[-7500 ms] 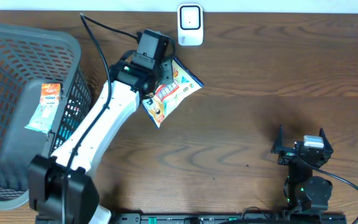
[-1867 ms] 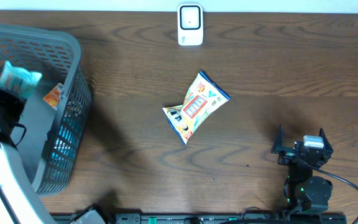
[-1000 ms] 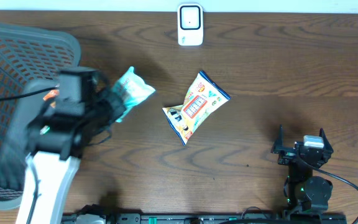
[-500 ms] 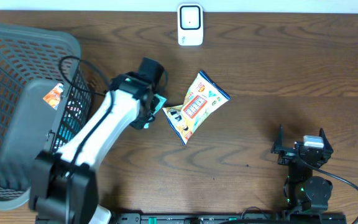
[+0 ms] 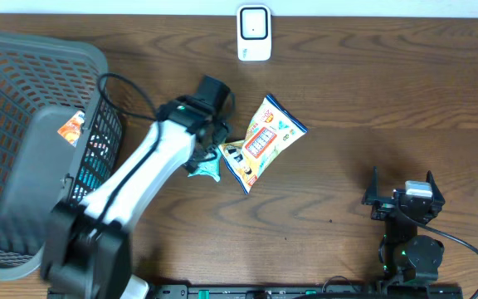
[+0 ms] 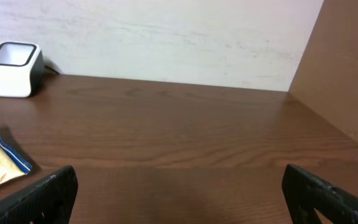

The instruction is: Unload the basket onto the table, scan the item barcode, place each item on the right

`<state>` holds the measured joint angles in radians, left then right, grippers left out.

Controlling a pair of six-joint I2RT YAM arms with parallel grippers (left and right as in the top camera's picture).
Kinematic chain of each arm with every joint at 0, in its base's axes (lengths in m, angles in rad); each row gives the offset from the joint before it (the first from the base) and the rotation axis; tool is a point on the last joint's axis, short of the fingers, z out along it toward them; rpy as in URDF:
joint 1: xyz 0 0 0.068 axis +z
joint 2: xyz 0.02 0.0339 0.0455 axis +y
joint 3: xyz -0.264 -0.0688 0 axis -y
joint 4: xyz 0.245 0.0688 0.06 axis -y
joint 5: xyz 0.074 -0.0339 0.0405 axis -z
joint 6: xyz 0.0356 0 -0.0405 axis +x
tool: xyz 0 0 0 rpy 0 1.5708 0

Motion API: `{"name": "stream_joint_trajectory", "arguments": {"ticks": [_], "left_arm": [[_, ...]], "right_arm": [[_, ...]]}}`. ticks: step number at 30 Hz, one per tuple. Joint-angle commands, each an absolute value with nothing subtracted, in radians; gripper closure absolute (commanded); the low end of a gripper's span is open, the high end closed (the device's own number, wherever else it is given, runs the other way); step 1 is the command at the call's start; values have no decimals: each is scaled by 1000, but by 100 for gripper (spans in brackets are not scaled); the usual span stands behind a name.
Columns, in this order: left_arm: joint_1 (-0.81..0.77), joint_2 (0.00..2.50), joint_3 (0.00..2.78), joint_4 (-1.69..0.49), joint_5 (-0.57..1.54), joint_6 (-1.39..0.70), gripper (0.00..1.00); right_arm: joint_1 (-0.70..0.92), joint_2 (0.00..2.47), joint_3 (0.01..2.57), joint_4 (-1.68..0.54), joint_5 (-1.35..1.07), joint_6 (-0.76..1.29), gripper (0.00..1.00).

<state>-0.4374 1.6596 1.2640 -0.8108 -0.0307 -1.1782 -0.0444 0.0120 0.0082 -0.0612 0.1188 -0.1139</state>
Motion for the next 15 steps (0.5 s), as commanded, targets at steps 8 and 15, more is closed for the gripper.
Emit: {"name": "stream_joint_trajectory", "arguments": {"ticks": [8, 15], "left_arm": [[-219, 1260, 1479, -817, -260, -502, 3], [145, 1150, 1478, -943, -353, -456, 2]], "right_arm": [[-45, 6, 6, -63, 113, -121, 1], [-45, 6, 6, -63, 113, -121, 1]]}}
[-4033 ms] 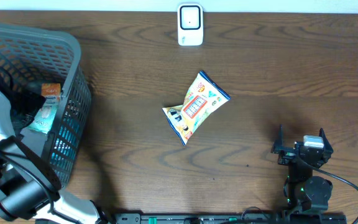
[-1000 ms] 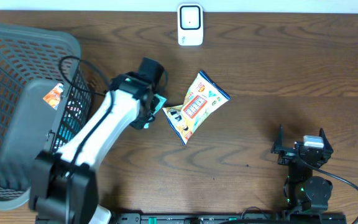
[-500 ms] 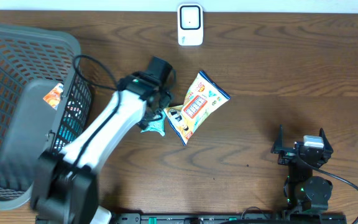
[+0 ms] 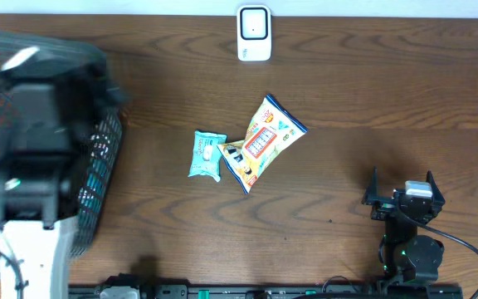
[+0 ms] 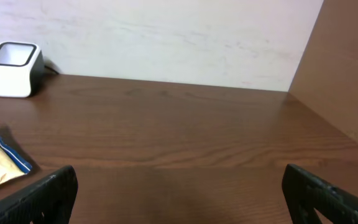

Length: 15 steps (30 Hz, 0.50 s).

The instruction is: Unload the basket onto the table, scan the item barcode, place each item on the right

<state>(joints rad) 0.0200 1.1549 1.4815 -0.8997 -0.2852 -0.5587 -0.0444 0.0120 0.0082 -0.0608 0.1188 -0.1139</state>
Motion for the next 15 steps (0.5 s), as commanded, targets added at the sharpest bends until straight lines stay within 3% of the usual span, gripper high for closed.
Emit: {"name": "stream_joint_trajectory", "arguments": {"ticks": [1, 5, 10, 15], "left_arm": [[194, 1150, 1478, -974, -353, -420, 2], [348, 1177, 1470, -1093, -353, -387, 2], [522, 1265, 1422, -1089, -257, -267, 2], [622, 1371, 1413, -1138, 145, 191, 2]], "right_arm": [[-45, 6, 6, -63, 113, -121, 1], [-45, 6, 6, -63, 113, -121, 1], [-45, 6, 6, -63, 113, -121, 1], [-45, 6, 6, -63, 113, -121, 1]]}}
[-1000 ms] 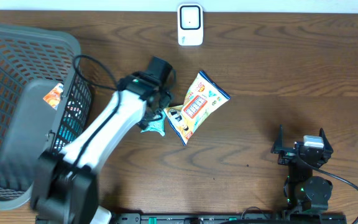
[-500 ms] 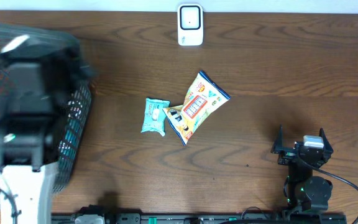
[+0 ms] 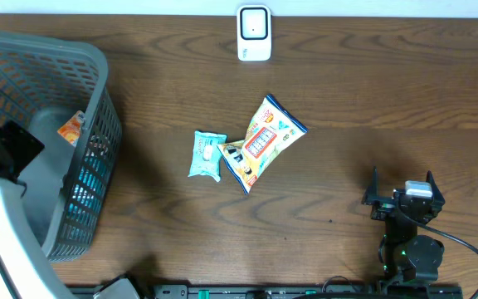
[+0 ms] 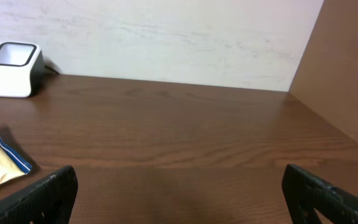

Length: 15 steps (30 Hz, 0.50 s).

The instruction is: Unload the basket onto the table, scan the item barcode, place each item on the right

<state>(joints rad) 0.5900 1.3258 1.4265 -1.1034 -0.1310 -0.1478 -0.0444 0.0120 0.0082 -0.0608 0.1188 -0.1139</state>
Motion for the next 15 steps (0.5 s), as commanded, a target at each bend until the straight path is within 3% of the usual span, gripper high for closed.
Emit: {"name": "stream_joint_trajectory", "arguments": {"ticks": [1, 8, 15], "left_arm": [[629, 1386, 1413, -1154, 154, 202, 2], [632, 1543, 1378, -1213, 0, 266, 2], [630, 1643, 1333, -1184, 16, 286, 3]], "right_arm": [[-45, 6, 6, -63, 113, -121, 1], [-45, 6, 6, -63, 113, -121, 1], [-45, 6, 6, -63, 113, -121, 1]]}}
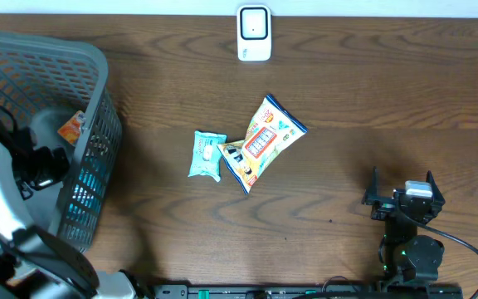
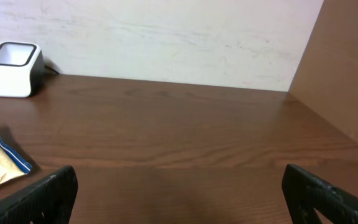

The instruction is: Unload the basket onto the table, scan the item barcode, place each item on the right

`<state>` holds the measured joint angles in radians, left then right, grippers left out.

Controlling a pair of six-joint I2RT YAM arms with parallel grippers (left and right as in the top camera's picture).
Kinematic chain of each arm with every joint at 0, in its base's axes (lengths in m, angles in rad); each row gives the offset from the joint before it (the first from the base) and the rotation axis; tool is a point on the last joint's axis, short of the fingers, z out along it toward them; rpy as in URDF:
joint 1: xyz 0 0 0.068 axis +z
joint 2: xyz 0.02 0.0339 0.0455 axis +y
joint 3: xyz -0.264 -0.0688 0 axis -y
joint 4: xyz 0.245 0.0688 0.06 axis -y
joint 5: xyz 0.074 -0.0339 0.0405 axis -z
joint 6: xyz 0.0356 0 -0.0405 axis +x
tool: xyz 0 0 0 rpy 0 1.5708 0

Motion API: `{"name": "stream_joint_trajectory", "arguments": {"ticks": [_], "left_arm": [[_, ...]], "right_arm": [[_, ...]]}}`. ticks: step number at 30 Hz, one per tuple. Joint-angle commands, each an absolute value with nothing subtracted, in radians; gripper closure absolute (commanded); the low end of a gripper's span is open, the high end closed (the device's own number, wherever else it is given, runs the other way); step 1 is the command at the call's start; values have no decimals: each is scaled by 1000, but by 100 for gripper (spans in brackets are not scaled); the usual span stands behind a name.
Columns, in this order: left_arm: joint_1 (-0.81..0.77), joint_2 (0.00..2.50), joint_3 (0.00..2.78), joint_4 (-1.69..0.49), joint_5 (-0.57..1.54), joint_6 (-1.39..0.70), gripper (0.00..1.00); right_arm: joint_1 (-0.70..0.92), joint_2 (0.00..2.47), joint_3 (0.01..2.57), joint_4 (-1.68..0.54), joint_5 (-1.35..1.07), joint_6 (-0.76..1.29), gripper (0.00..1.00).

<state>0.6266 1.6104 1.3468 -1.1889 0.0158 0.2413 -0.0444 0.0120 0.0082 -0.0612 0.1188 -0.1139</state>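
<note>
A white barcode scanner [image 1: 254, 33] stands at the table's far edge, also seen at the left of the right wrist view [image 2: 11, 60]. In the middle lie a yellow snack bag [image 1: 262, 143] and a small teal packet [image 1: 207, 154], touching each other. My left arm reaches over the grey basket [image 1: 56, 41]. The left gripper [image 1: 44, 164] is a dark shape inside it, and its jaws cannot be made out. My right gripper [image 2: 179, 199] rests at the near right of the table, open, with nothing between its fingers [image 2: 51, 193].
The basket holds an orange-labelled packet [image 1: 71, 126] and other items behind its mesh. A pale wall runs behind the scanner. A brown board [image 2: 347, 74] stands to the right of my right gripper.
My left arm has shifted from the far left edge to further right, its dark end now lying over the basket's inside. The packets, the scanner and the right gripper have not moved.
My left gripper was first at the teal packet in the middle of the table. Then the arm was a blur over the basket, with the packet left lying beside the yellow bag. After that it stood at the left edge, and now it is inside the basket.
</note>
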Motion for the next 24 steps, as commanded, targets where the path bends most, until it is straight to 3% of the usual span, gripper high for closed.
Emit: {"name": "stream_joint_trajectory", "arguments": {"ticks": [1, 13, 24], "left_arm": [[627, 1658, 1327, -1184, 31, 312, 2], [566, 1775, 1239, -1140, 124, 499, 2], [542, 1820, 1117, -942, 140, 500, 2]], "right_arm": [[-45, 6, 6, -63, 113, -121, 1], [-45, 6, 6, -63, 113, -121, 1], [-45, 6, 6, -63, 113, -121, 1]]}}
